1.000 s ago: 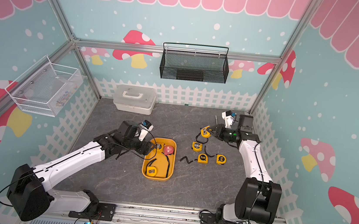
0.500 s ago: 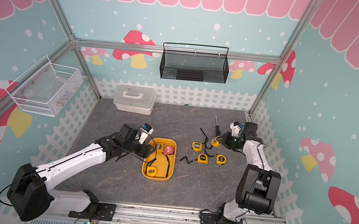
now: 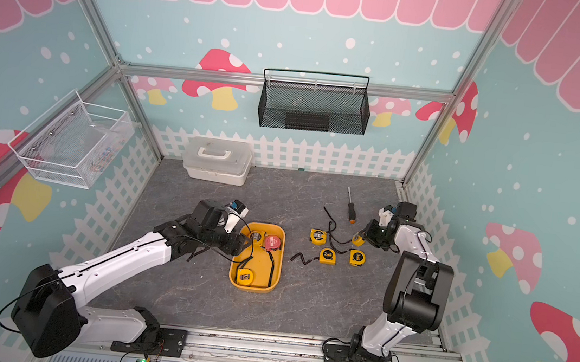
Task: Take the tape measure out of the storage box
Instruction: Place the tape measure at the center of the board.
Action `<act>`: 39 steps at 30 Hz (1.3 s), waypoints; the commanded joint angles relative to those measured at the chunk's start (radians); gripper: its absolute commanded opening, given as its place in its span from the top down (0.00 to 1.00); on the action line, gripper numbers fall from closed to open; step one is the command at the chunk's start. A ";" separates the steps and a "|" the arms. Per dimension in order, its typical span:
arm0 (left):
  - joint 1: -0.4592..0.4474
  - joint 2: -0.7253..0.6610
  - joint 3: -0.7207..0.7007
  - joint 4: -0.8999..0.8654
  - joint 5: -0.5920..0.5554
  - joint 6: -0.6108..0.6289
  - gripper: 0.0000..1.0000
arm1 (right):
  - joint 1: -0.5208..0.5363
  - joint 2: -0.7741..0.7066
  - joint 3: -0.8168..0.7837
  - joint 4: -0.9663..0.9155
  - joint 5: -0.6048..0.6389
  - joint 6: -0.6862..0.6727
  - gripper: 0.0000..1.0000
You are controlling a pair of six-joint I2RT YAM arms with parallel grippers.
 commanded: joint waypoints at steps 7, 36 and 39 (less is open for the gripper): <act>0.005 0.017 -0.007 0.018 0.019 -0.015 0.24 | -0.031 0.066 -0.017 0.072 0.071 0.021 0.78; 0.006 0.009 -0.006 0.014 0.024 -0.034 0.24 | -0.073 0.213 0.010 0.108 0.015 0.034 0.66; 0.006 0.004 -0.010 0.014 0.018 -0.034 0.24 | -0.075 0.208 0.000 0.110 0.014 0.036 0.64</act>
